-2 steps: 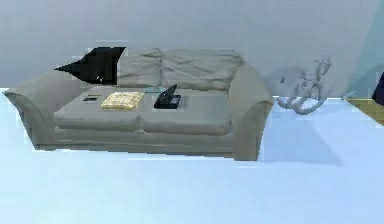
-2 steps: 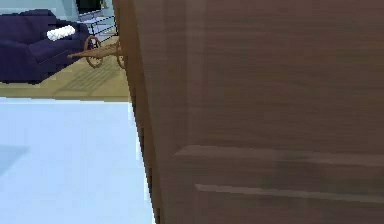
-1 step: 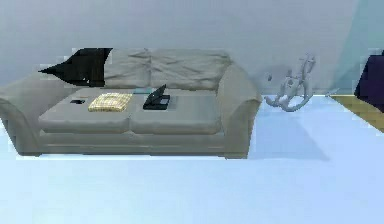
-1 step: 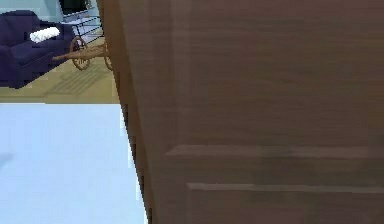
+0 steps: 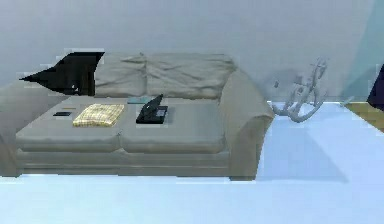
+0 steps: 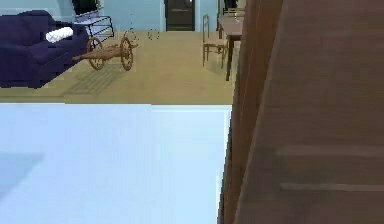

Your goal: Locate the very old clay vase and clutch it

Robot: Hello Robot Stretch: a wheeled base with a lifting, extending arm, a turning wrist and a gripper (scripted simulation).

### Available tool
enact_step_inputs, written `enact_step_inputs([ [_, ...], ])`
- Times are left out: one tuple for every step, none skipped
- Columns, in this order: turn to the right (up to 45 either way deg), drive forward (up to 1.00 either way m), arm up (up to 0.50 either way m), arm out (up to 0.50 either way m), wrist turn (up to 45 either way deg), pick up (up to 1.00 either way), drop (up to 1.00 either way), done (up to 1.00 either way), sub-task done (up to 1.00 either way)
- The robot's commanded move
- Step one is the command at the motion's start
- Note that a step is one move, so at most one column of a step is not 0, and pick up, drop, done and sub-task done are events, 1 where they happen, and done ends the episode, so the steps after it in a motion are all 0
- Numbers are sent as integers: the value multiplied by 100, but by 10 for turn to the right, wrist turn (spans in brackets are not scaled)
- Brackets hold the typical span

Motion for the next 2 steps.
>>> enact_step_inputs([
  [-420,0,0,0,0,0,0,0,0],
  [0,30,0,0,0,0,0,0,0],
])
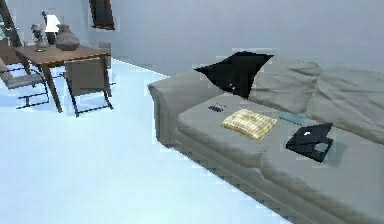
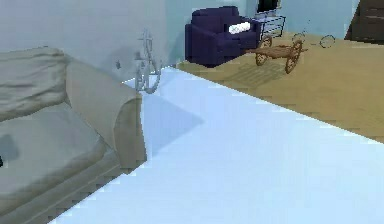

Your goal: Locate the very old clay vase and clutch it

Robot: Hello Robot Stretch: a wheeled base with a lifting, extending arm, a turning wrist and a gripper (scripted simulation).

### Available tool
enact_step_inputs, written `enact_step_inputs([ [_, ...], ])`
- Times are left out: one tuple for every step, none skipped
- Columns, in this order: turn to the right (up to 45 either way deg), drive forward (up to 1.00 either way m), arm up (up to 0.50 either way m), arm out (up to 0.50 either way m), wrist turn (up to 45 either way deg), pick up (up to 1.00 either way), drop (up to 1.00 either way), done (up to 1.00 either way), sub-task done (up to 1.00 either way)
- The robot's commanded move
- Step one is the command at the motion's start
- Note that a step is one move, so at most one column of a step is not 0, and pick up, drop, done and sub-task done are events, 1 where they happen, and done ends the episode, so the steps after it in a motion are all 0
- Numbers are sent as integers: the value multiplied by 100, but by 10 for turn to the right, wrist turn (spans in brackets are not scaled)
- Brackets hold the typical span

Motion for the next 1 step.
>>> enact_step_inputs([
  [-420,0,0,0,0,0,0,0,0],
])
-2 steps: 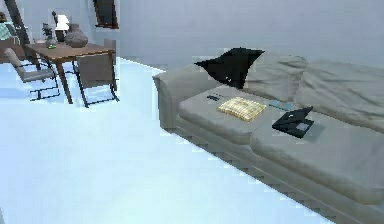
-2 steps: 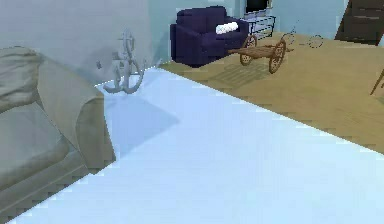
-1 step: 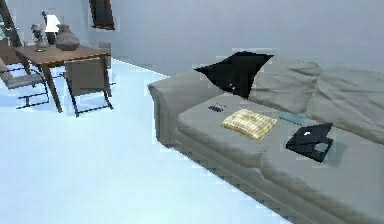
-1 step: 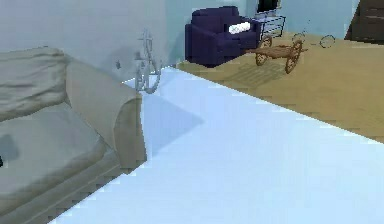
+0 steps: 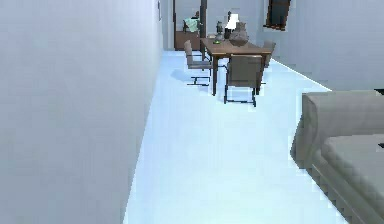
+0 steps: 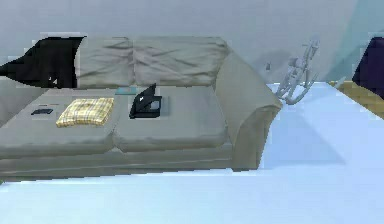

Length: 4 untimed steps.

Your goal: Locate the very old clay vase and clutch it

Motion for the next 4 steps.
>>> enact_step_inputs([
  [0,100,0,0,0,0,0,0,0],
  [0,100,0,0,0,0,0,0,0],
  [0,100,0,0,0,0,0,0,0],
  [-30,0,0,0,0,0,0,0,0],
])
